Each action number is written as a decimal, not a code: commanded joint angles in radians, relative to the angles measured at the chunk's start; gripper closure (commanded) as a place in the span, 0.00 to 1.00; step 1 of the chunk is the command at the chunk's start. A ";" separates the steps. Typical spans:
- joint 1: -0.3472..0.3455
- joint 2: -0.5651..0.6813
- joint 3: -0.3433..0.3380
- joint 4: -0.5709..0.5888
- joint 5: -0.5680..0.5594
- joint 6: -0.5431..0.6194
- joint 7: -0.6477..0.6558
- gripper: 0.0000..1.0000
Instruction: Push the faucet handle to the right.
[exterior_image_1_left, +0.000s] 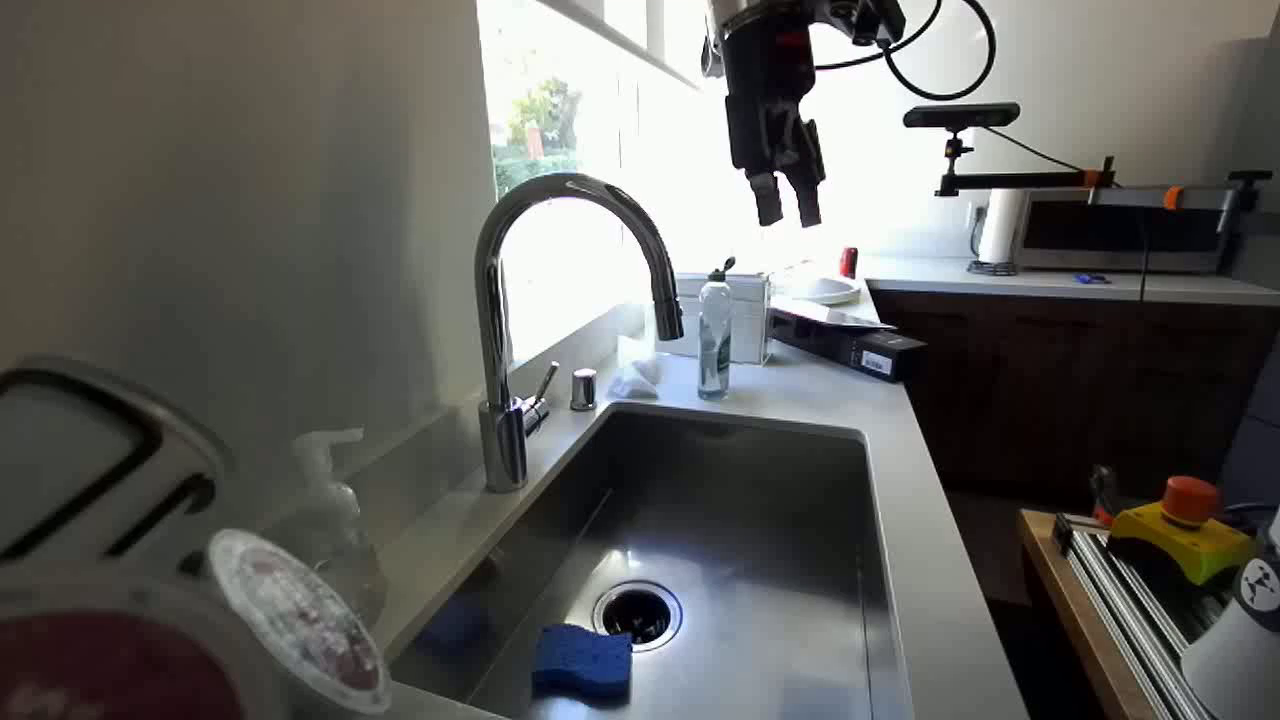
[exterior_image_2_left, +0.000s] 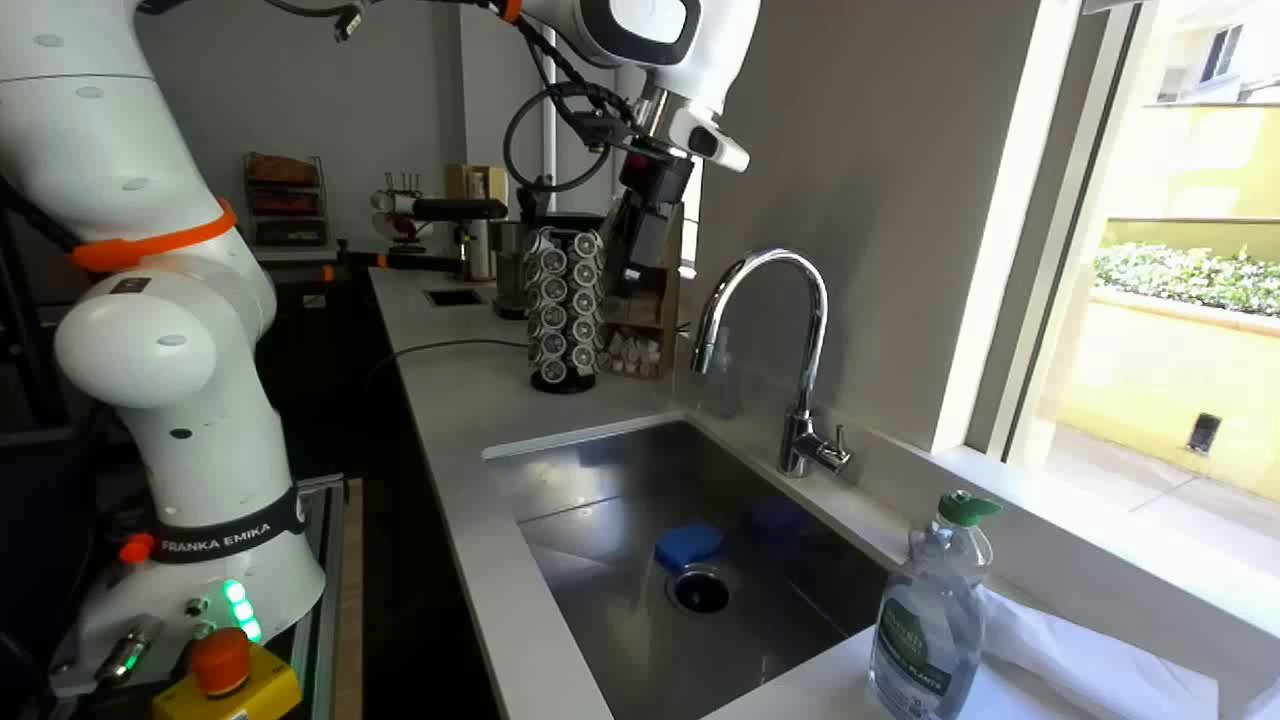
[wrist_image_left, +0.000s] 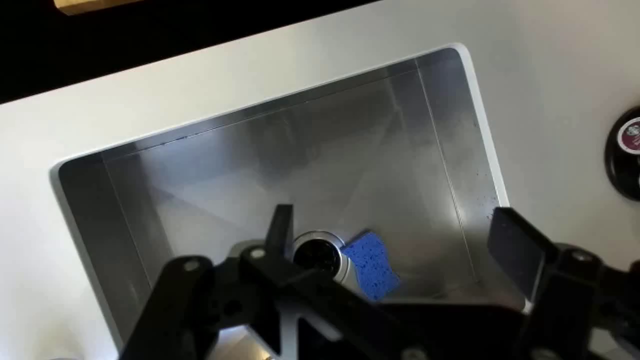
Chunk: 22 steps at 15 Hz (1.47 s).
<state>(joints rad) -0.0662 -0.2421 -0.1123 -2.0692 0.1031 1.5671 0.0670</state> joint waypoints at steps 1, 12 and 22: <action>-0.010 0.001 0.009 0.003 0.002 -0.003 -0.002 0.00; -0.060 0.074 -0.016 0.034 -0.007 0.153 0.107 0.00; -0.106 0.242 -0.087 0.144 0.132 0.525 -0.044 0.00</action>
<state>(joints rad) -0.1607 -0.0563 -0.1884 -1.9816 0.1823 2.0594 0.0953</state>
